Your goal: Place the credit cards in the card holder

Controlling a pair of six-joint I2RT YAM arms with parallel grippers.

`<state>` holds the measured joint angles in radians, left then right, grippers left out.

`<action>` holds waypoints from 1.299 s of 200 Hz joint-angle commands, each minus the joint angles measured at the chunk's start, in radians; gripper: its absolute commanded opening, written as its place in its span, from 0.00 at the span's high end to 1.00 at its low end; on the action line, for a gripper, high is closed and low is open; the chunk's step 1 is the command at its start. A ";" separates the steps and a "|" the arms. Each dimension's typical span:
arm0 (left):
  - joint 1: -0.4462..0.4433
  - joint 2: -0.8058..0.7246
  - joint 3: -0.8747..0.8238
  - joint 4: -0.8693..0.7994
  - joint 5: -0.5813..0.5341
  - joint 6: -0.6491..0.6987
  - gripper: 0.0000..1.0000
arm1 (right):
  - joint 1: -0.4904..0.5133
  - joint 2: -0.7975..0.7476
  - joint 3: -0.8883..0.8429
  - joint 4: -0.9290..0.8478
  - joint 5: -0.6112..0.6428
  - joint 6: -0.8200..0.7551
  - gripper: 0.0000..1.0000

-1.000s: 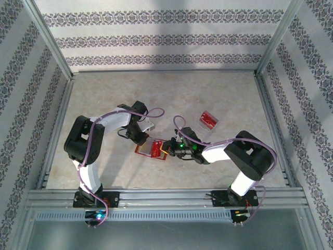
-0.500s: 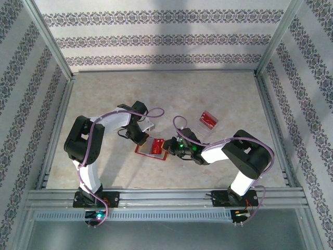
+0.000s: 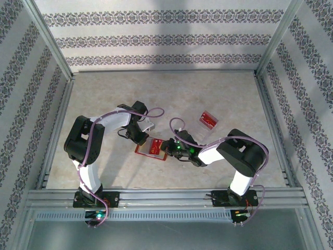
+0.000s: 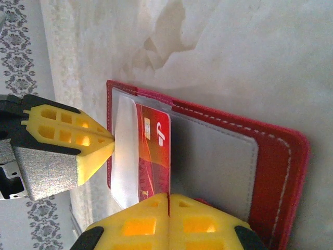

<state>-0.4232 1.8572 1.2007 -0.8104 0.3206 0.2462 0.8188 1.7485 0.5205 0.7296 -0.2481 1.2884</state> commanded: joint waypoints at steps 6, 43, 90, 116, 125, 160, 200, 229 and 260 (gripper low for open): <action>0.012 -0.003 -0.015 0.006 0.003 -0.015 1.00 | 0.023 0.032 -0.010 0.037 0.042 0.030 1.00; 0.012 -0.008 -0.017 0.008 0.005 -0.022 1.00 | 0.043 0.043 -0.008 0.047 0.064 0.043 1.00; 0.012 -0.016 -0.012 0.002 0.019 -0.035 1.00 | 0.048 0.045 -0.012 0.042 0.099 0.056 1.00; 0.012 -0.020 -0.005 -0.007 0.019 -0.039 1.00 | 0.054 0.048 -0.021 0.045 0.132 0.080 1.00; 0.012 -0.024 -0.010 -0.001 0.017 -0.044 1.00 | 0.063 0.051 -0.012 0.042 0.135 0.079 1.00; 0.012 -0.034 -0.020 0.005 0.052 -0.074 1.00 | 0.066 0.093 0.005 0.075 0.112 0.093 1.00; 0.012 -0.063 -0.007 -0.003 0.058 -0.092 1.00 | 0.074 0.091 0.014 0.051 0.111 0.094 1.00; 0.022 -0.079 0.008 -0.014 0.023 -0.088 1.00 | 0.082 0.066 0.037 -0.021 0.112 0.070 1.00; 0.046 -0.076 -0.004 -0.009 -0.007 -0.079 1.00 | 0.077 0.055 0.026 -0.019 0.125 0.077 1.00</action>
<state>-0.4110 1.8050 1.1915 -0.8059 0.3538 0.1719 0.8864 1.8126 0.5510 0.7956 -0.1493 1.3663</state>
